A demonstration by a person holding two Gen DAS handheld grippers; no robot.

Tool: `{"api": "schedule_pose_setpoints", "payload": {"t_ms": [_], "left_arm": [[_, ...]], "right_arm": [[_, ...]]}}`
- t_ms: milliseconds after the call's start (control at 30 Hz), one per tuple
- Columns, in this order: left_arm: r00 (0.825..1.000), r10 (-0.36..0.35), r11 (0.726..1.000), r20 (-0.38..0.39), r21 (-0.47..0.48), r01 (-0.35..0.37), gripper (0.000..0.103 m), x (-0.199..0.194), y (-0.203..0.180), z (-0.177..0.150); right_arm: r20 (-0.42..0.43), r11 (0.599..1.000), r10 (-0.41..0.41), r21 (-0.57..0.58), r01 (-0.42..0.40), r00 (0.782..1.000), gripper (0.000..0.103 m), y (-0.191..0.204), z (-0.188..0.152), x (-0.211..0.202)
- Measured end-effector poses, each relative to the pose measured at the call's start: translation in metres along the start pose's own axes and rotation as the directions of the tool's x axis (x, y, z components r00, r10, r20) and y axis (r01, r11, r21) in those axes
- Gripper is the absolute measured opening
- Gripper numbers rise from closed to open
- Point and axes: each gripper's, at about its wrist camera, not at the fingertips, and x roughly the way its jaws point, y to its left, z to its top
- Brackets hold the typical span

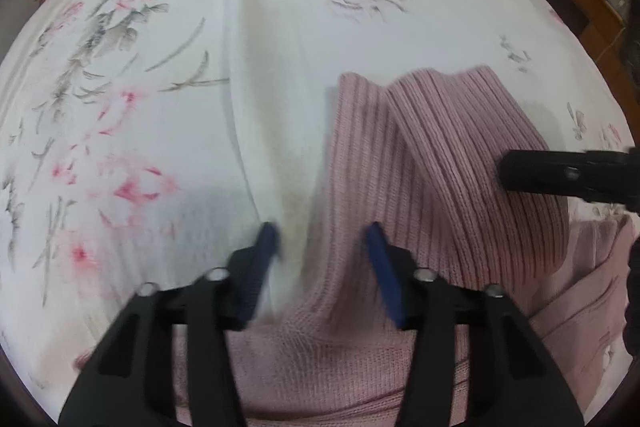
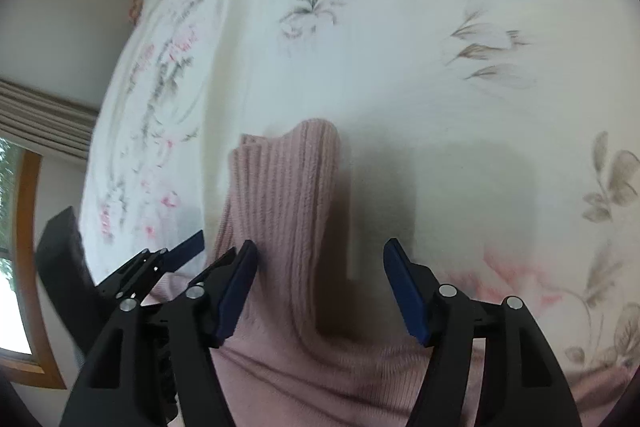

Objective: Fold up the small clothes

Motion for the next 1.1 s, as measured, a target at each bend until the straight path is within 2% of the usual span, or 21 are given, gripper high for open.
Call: {"api": "schedule_pose_setpoints", "payload": {"t_ms": [33,67,100,200,333,367,533,633,700,767,833,867,1000,1100], "left_arm": [[1.0,-0.008,1.0,0.005,0.005,0.008,0.026,0.0,-0.001,-0.001],[1.0,-0.02,1.0,0.008,0.009,0.02,0.014,-0.001,-0.002,-0.002],[1.0,-0.026,1.0,0.013,0.01,0.026,0.01,-0.003,-0.003,-0.003],[0.997,-0.058,0.998,0.049,-0.006,0.058,0.008,-0.016,0.001,-0.006],[0.981,-0.119,0.992,0.155,-0.033,0.126,0.006,-0.055,0.012,-0.023],[0.969,-0.157,0.986,0.19,-0.027,0.165,0.006,-0.068,0.015,-0.033],[0.932,-0.235,0.972,0.276,0.051,0.229,0.007,-0.113,0.018,-0.091],[0.92,-0.259,0.966,0.293,0.067,0.25,0.007,-0.122,0.016,-0.125],[0.924,-0.256,0.967,0.283,0.087,0.241,0.008,-0.122,0.014,-0.144],[0.934,-0.264,0.964,0.239,0.093,0.249,0.008,-0.115,0.013,-0.164],[0.945,-0.264,0.964,0.194,0.085,0.252,0.009,-0.109,0.015,-0.182],[0.945,-0.275,0.961,0.179,0.074,0.266,0.009,-0.109,0.019,-0.191],[0.932,-0.326,0.945,0.157,0.01,0.328,0.009,-0.118,0.044,-0.216],[0.914,-0.372,0.919,0.161,-0.075,0.387,0.012,-0.12,0.06,-0.209]], "right_arm": [[0.002,1.0,0.007,-0.007,-0.007,1.0,0.04,0.002,0.002,0.003],[-0.005,0.999,0.033,-0.013,-0.033,0.999,0.027,0.004,0.001,0.005],[-0.009,0.998,0.053,-0.014,-0.053,0.999,0.013,0.004,0.0,0.004],[0.044,0.994,0.082,-0.076,-0.078,0.996,0.012,0.014,-0.008,-0.016],[0.09,0.97,0.157,-0.202,-0.137,0.983,0.011,0.031,-0.032,-0.052],[0.1,0.961,0.166,-0.238,-0.139,0.981,0.011,0.034,-0.04,-0.061],[0.117,0.91,0.214,-0.385,-0.155,0.97,0.011,0.044,-0.096,-0.104],[0.113,0.885,0.168,-0.455,-0.099,0.979,0.011,0.047,-0.135,-0.11],[0.107,0.871,0.124,-0.489,-0.057,0.986,0.011,0.046,-0.16,-0.107],[0.092,0.868,0.091,-0.496,-0.034,0.992,0.013,0.044,-0.175,-0.099],[0.067,0.865,0.054,-0.501,-0.013,0.996,0.018,0.039,-0.194,-0.094],[0.056,0.864,0.041,-0.503,-0.007,0.998,0.02,0.036,-0.201,-0.092],[-0.022,0.863,0.046,-0.502,-0.051,0.999,0.026,0.018,-0.233,-0.093],[-0.026,0.896,0.12,-0.428,-0.12,0.992,0.04,0.006,-0.233,-0.104]]}}
